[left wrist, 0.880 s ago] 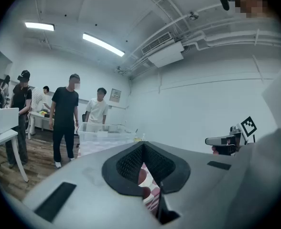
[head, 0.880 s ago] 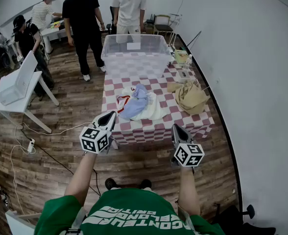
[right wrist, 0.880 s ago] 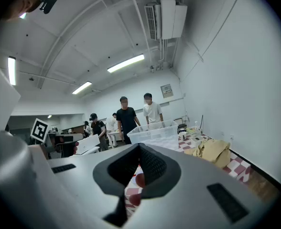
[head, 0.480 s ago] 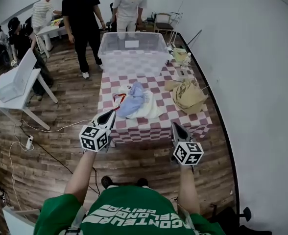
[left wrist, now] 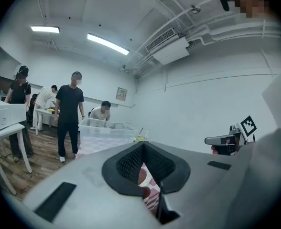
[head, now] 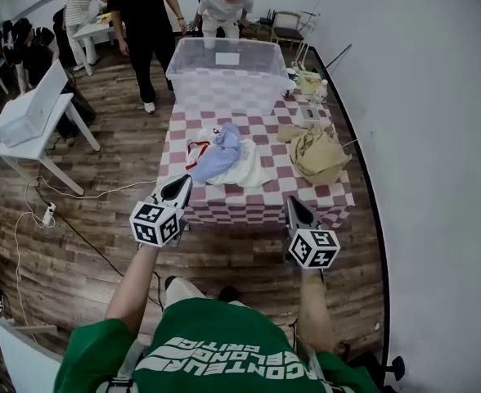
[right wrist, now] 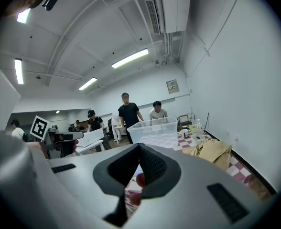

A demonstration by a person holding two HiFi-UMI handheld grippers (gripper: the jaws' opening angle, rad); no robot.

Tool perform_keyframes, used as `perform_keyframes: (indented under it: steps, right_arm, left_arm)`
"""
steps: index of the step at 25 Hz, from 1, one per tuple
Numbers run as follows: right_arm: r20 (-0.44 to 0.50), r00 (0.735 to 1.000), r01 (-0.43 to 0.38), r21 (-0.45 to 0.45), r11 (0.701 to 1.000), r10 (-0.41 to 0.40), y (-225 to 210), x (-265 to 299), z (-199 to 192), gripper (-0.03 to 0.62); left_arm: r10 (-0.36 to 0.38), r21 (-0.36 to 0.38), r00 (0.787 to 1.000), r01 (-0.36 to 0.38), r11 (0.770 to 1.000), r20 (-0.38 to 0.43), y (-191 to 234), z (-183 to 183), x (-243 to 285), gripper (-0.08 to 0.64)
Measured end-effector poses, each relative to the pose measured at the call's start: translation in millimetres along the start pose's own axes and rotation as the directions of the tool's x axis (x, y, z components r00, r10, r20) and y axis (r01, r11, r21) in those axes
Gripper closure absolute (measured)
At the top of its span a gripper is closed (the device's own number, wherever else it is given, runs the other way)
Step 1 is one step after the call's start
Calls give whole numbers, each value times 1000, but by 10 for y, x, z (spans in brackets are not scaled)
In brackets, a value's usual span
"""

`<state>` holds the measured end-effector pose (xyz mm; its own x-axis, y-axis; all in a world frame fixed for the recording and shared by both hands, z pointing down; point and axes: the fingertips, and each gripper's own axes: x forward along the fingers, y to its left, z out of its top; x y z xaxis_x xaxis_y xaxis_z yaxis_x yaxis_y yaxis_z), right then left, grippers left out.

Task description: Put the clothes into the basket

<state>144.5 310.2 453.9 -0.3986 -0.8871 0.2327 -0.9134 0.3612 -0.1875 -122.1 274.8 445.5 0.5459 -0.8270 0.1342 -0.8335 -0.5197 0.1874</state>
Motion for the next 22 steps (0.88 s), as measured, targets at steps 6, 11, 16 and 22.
perform_keyframes:
  steps: [6, 11, 16, 22]
  right_arm:
    - [-23, 999, -22, 14, 1000, 23, -32, 166, -91, 584]
    - [-62, 998, -17, 3, 1000, 17, -64, 340, -212, 584]
    - [-90, 996, -6, -14, 1000, 5, -140, 626, -189, 584]
    - [-116, 993, 0, -28, 1000, -3, -228, 1212, -128, 584]
  left_arm:
    - [3, -15, 1000, -4, 1000, -20, 68, -134, 67, 555]
    - [5, -32, 999, -7, 999, -43, 254, -293, 233, 555]
    - [-8, -51, 999, 6, 999, -49, 485, -334, 533, 557]
    - [-32, -40, 998, 30, 999, -61, 865, -336, 980, 555]
